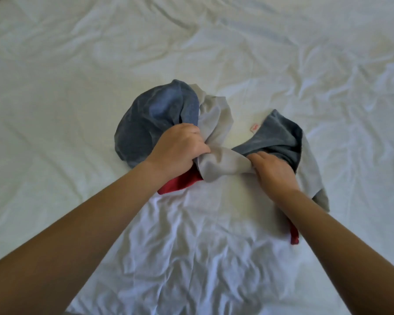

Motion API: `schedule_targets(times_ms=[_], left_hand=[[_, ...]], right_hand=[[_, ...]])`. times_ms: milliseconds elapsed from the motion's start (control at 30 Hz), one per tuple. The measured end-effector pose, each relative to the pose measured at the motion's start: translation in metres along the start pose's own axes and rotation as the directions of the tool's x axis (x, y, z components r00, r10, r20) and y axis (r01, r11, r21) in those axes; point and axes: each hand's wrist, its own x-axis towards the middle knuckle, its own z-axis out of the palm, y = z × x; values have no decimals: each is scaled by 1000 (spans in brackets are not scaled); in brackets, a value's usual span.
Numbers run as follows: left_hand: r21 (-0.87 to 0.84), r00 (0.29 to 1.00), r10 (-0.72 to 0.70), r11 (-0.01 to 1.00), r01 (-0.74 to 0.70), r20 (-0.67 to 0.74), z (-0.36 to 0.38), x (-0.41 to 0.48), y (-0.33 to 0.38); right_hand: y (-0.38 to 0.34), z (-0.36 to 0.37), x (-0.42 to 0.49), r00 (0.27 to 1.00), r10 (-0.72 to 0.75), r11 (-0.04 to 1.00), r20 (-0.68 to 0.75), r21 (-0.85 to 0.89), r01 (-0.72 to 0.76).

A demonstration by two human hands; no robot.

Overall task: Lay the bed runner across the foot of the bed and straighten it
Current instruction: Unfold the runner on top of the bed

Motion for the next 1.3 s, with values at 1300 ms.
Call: schedule_targets(times_ms=[1300], left_hand=[[215, 971, -142, 971, 99, 192, 16, 90, 66]], right_hand=[[33, -14, -8, 991, 72, 997, -110, -4, -72]])
